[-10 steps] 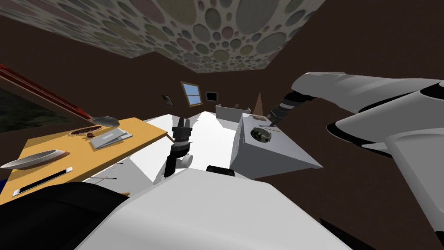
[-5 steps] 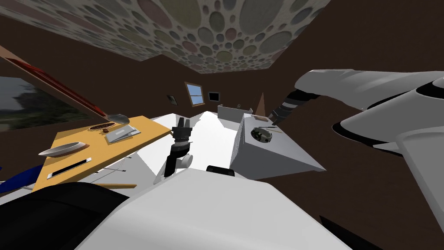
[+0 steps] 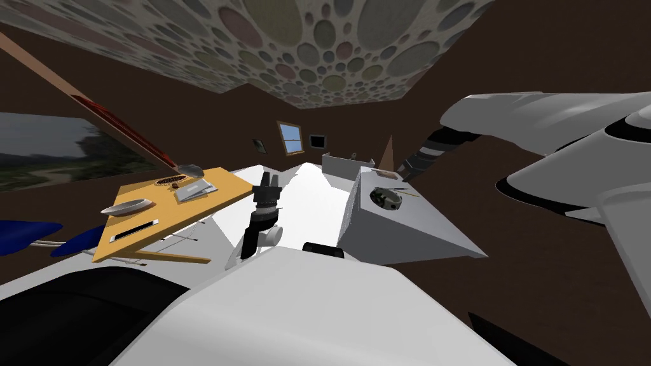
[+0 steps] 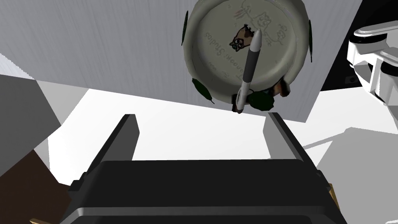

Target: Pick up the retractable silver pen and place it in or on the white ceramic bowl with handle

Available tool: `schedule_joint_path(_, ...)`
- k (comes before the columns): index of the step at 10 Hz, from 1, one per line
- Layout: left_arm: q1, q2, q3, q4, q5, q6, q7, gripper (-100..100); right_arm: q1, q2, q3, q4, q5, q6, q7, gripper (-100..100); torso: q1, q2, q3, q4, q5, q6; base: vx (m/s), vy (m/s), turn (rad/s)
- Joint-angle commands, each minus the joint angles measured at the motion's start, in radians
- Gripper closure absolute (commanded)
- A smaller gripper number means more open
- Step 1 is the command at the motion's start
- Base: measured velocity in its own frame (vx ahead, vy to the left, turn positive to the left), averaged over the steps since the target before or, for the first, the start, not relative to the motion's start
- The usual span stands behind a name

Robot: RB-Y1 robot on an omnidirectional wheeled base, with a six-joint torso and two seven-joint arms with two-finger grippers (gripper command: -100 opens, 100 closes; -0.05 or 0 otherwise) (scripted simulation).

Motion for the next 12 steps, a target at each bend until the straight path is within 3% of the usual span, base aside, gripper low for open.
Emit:
schedule_joint_path(1,0.0,0.0,0.0,0.0,0.0,0.0,0.0,0,-0.023,-0.006,0.05,-0.003,-0.041,0.004,-0.01,-100,0.0,0.0,0.0,0.0,0.0,0.0,-0.047,-0.041,0.121)
schedule_joint_path(2,0.0,0.0,0.0,0.0,0.0,0.0,0.0,0,-0.023,-0.006,0.08,-0.003,-0.041,0.004,-0.01,-100,0.0,0.0,0.0,0.0,0.0,0.001,-0.015,-0.018,-0.023)
schedule_joint_path(3,0.0,0.0,0.0,0.0,0.0,0.0,0.0,0,-0.062,-0.007,0.111,0.021,-0.086,0.01,-0.014,-100,0.0,-0.001,0.0,0.0,-0.001,0.002,-0.032,-0.026,0.18)
schedule_joint_path(5,0.0,0.0,0.0,0.0,0.0,0.0,0.0,0,-0.062,-0.007,0.173,0.021,-0.105,0.01,-0.014,-100,0.0,-0.001,0.0,0.0,0.0,0.001,-0.029,-0.03,0.059)
schedule_joint_path(7,0.0,0.0,0.0,0.0,0.0,0.0,0.0,0,-0.066,-0.015,0.173,0.003,-0.103,0.014,-0.02,-100,0.001,-0.002,-0.001,0.0,0.0,0.001,-0.004,-0.002,-0.007)
schedule_joint_path(8,0.0,0.0,0.0,0.0,0.0,0.0,0.0,0,-0.066,-0.016,0.175,0.002,-0.103,0.015,-0.021,0,0.001,-0.003,-0.001,0.0,0.0,0.001,0.0,0.0,0.0)
schedule_joint_path(12,0.0,0.0,0.0,0.0,0.0,0.0,0.0,0,-0.066,-0.016,0.175,0.002,-0.103,0.015,-0.021,0,0.002,-0.003,-0.002,-0.001,0.0,0.001,0.0,0.0,0.0)
